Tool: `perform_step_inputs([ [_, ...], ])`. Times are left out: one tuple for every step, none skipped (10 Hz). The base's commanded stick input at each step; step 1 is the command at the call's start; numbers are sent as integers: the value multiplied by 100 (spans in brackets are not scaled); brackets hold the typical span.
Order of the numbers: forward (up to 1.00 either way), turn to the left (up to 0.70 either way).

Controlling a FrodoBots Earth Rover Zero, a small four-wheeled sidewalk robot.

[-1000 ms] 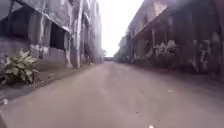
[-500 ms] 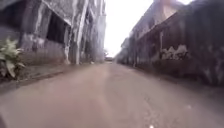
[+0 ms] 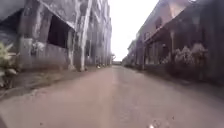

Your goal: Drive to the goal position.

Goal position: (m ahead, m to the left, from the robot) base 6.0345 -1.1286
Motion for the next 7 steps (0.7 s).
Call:
perform_step_inputs([
  [100, 0],
  [100, 0],
  [100, 0],
  [100, 0],
  [100, 0],
  [100, 0],
  [100, 0],
])
